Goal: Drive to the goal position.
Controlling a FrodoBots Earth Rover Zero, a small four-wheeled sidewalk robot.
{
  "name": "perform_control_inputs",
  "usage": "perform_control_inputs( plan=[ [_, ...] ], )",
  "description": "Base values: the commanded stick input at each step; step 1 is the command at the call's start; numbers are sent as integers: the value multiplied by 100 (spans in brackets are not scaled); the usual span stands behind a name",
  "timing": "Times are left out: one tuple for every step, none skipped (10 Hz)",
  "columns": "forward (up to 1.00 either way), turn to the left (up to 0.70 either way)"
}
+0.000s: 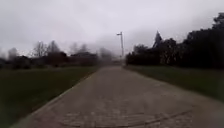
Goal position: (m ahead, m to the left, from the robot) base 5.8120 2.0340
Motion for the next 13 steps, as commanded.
perform_control_inputs(
  plan=[
    [85, 0],
    [85, 0],
    [85, 0],
    [85, 0],
    [85, 0],
    [85, 0],
    [85, 0],
    [85, 0],
    [85, 0],
    [85, 0],
    [85, 2],
    [85, 2],
    [85, 2]
  ],
)
